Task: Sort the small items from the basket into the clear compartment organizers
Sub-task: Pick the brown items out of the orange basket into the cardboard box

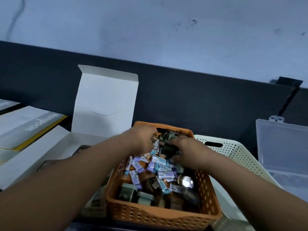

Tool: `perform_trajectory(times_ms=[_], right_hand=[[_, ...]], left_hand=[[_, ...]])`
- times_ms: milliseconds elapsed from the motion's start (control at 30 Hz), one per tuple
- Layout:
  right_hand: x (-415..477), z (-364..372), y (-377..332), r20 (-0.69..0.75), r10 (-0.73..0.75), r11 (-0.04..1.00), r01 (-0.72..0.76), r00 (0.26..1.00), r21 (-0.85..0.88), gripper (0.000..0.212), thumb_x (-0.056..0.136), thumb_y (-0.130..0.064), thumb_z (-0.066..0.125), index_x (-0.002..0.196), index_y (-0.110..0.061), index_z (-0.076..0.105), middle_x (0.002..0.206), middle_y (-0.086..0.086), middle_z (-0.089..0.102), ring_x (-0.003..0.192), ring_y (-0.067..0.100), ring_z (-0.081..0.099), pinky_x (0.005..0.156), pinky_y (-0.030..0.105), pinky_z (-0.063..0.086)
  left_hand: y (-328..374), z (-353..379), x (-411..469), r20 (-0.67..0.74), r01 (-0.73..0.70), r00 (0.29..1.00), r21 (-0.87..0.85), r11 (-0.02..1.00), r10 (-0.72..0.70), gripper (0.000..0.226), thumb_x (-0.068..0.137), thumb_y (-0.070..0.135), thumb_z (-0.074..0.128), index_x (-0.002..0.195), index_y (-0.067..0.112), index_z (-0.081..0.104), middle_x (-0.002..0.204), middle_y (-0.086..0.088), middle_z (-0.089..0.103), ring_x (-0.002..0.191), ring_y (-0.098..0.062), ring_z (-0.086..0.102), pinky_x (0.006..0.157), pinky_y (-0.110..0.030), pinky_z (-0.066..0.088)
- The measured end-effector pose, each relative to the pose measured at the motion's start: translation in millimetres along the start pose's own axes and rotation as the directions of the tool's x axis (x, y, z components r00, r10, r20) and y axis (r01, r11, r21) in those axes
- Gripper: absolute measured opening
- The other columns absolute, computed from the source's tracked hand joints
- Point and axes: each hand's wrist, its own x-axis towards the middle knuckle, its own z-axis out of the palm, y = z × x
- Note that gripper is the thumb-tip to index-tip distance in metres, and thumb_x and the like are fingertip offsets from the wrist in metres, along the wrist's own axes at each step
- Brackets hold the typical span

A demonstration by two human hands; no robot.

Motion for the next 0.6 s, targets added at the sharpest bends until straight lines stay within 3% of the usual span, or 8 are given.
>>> perform_trajectory(times_ms=[167, 333, 467, 600], right_hand=[[6.8, 7.5, -1.1, 0.030, -0.009, 1.000, 0.009, 1.000, 0.007, 0.059, 0.085, -0.032, 0.067, 0.138, -0.024, 0.043, 0.128, 0.004, 0.047, 0.112, 0.026, 0.053, 0.093, 0.038, 0.048], [11.2, 10.0, -2.7, 0.001, -0.016, 1.000, 0.016, 1.000, 0.005, 0.060, 0.084, -0.030, 0.068, 0.137, -0.023, 0.041, 0.130, 0.007, 0.046, 0.112, 0.027, 0.054, 0.091, 0.037, 0.049], [16.5, 14.2, -7.5, -0.048, -0.008, 1.000, 0.008, 0.999, -0.003, 0.051, 0.088, -0.035, 0.064, 0.132, -0.021, 0.043, 0.127, 0.009, 0.047, 0.108, 0.029, 0.056, 0.087, 0.037, 0.049], [18.9, 16.5, -9.3, -0.066, -0.025, 0.998, 0.022, 0.997, -0.054, 0.040, 0.091, -0.026, 0.058, 0.128, -0.017, 0.046, 0.123, 0.011, 0.051, 0.103, 0.031, 0.059, 0.084, 0.040, 0.051]], left_hand=[[-2.9, 16.3, 27.1, 0.054, -0.005, 0.999, 0.100, 0.995, 0.000, 0.027, 0.087, 0.024, 0.056, 0.113, 0.019, 0.057, 0.112, -0.003, 0.062, 0.100, -0.021, 0.056, 0.087, -0.033, 0.048], [-8.9, 26.4, 37.3, -0.011, -0.011, 1.000, 0.187, 0.982, 0.013, 0.039, 0.084, 0.017, 0.059, 0.122, 0.021, 0.054, 0.115, -0.004, 0.058, 0.106, -0.023, 0.054, 0.091, -0.035, 0.047], [-8.4, 26.9, 35.2, -0.027, 0.014, 1.000, 0.131, 0.991, -0.011, 0.031, 0.087, 0.012, 0.053, 0.117, 0.019, 0.054, 0.111, -0.004, 0.055, 0.101, -0.021, 0.054, 0.087, -0.035, 0.049], [-5.3, 15.3, 22.0, -0.061, 0.047, 0.997, 0.004, 0.999, -0.047, 0.034, 0.083, 0.017, 0.060, 0.117, 0.022, 0.057, 0.111, 0.000, 0.055, 0.099, -0.018, 0.055, 0.087, -0.032, 0.049]])
